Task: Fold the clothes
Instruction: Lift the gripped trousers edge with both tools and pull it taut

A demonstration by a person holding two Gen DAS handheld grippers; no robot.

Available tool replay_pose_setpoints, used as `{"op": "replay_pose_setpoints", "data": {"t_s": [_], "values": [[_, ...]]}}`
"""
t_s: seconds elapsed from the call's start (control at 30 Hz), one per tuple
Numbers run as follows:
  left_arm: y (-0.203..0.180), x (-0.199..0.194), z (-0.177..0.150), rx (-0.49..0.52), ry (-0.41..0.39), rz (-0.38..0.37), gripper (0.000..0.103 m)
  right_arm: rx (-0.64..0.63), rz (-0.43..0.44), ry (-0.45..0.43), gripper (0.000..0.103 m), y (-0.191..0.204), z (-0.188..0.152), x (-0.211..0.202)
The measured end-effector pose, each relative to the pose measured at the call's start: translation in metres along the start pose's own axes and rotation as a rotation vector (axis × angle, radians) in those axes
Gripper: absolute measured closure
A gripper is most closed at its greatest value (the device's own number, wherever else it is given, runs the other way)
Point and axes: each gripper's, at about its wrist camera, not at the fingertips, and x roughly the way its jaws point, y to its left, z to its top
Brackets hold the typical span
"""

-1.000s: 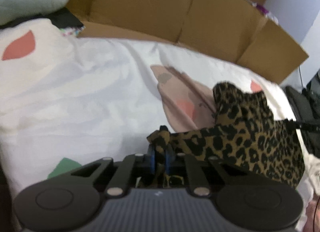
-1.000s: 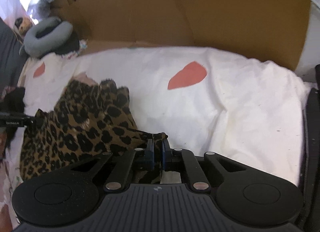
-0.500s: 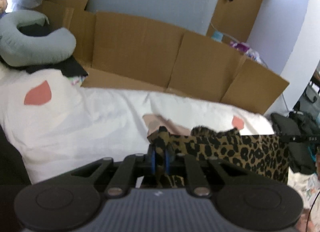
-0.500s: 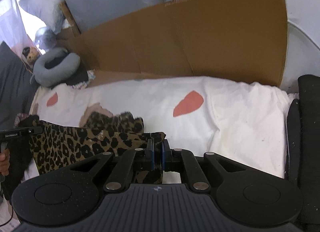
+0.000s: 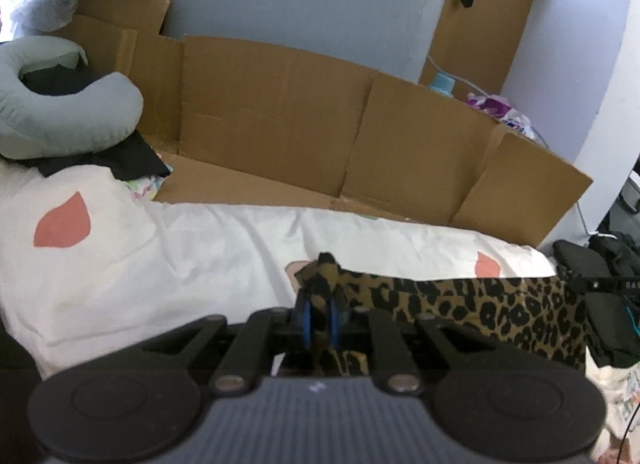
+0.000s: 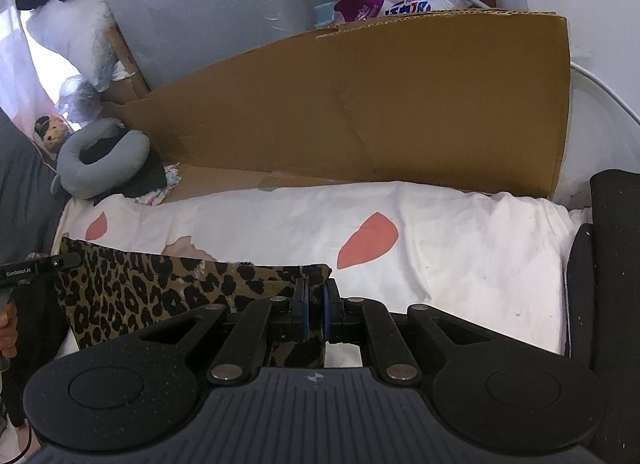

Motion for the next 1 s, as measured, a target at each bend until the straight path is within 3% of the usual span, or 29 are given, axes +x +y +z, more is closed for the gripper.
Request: {"op": "replay_pose_setpoints", "data": {"t_s": [0.33,0.83,1.0], "values": [[0.008,0.032,0.003,0.005,0.057,0.011,0.093,0.015,-0.021,0.057,0.098,-0.008,0.008,0.029],[0.024,0.094,-0.023,-0.021,0.188,0.003,0.093,0.021,-0.067,0.174,0.098,-0.023,-0.008,0.092],[0.024,0.096,-0.029,-0.032,0.187,0.013,0.087,0.013,-0.079,0.198,0.097,-0.02,-0.017,0.107]]}}
